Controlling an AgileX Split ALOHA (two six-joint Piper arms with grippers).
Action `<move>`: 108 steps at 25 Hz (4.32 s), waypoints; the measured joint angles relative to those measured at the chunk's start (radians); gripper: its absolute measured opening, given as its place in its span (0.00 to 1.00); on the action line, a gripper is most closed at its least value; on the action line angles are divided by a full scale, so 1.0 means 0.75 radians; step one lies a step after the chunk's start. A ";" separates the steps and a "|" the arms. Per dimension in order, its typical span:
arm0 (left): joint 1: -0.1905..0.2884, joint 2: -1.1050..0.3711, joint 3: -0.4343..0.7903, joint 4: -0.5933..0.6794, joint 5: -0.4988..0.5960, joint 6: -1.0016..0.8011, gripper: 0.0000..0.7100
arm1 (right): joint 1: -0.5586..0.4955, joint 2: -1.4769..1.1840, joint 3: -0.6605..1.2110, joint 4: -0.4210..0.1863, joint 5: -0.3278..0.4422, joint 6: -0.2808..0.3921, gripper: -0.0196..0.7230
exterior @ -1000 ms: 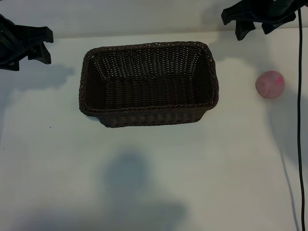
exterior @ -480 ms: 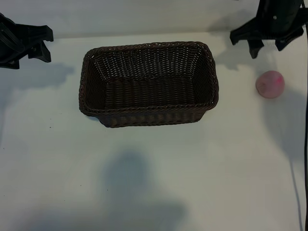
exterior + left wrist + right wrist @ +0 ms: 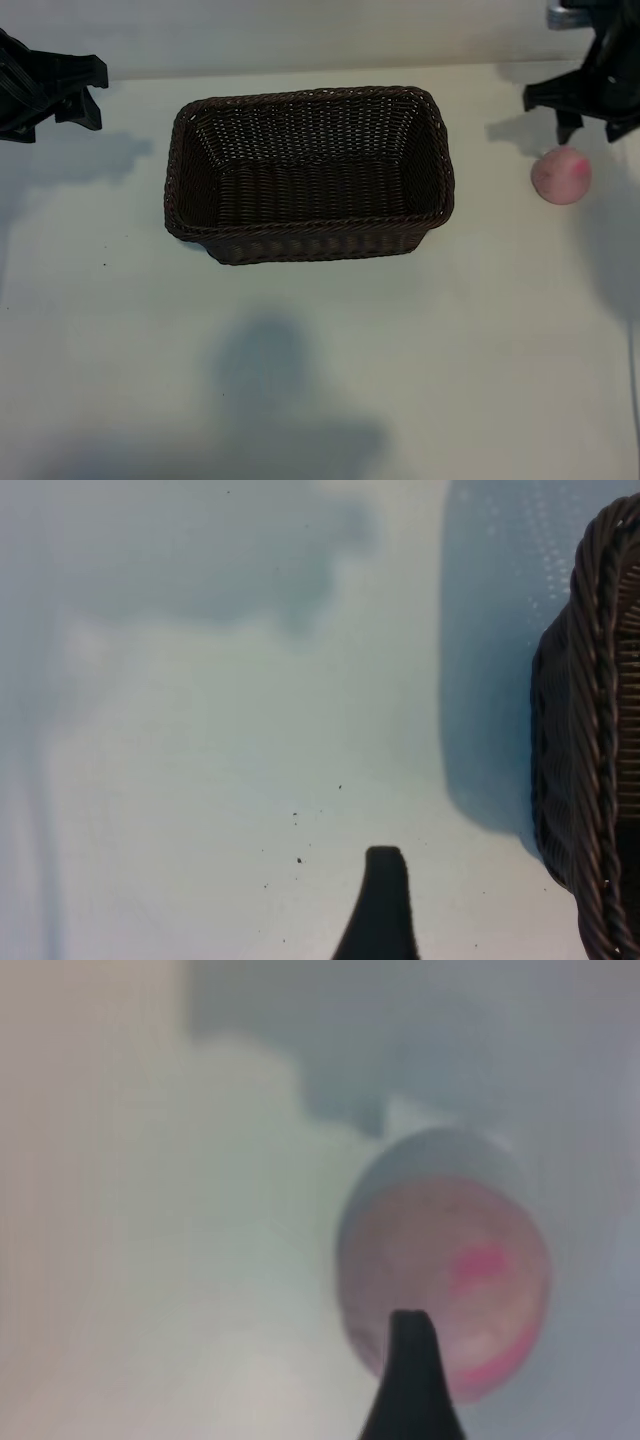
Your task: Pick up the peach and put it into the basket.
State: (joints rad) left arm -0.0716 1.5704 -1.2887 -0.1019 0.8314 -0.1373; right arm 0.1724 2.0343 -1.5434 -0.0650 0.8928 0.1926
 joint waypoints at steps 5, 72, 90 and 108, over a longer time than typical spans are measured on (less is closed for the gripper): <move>0.000 0.000 0.000 0.000 -0.010 0.005 0.84 | -0.019 0.010 0.088 0.069 -0.094 -0.039 0.72; 0.000 0.000 0.000 0.000 -0.053 0.005 0.83 | 0.693 0.051 -0.109 0.178 -0.258 -0.175 0.10; 0.000 0.000 0.000 0.000 -0.053 0.005 0.83 | 0.693 0.000 -0.115 0.152 -0.235 -0.179 0.76; 0.000 0.000 0.000 0.000 -0.053 0.003 0.83 | 0.398 -0.098 -0.296 0.028 0.183 -0.120 0.72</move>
State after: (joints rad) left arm -0.0716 1.5704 -1.2887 -0.1016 0.7919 -0.1351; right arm 0.4707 1.9609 -1.7657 -0.0436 1.0303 0.1027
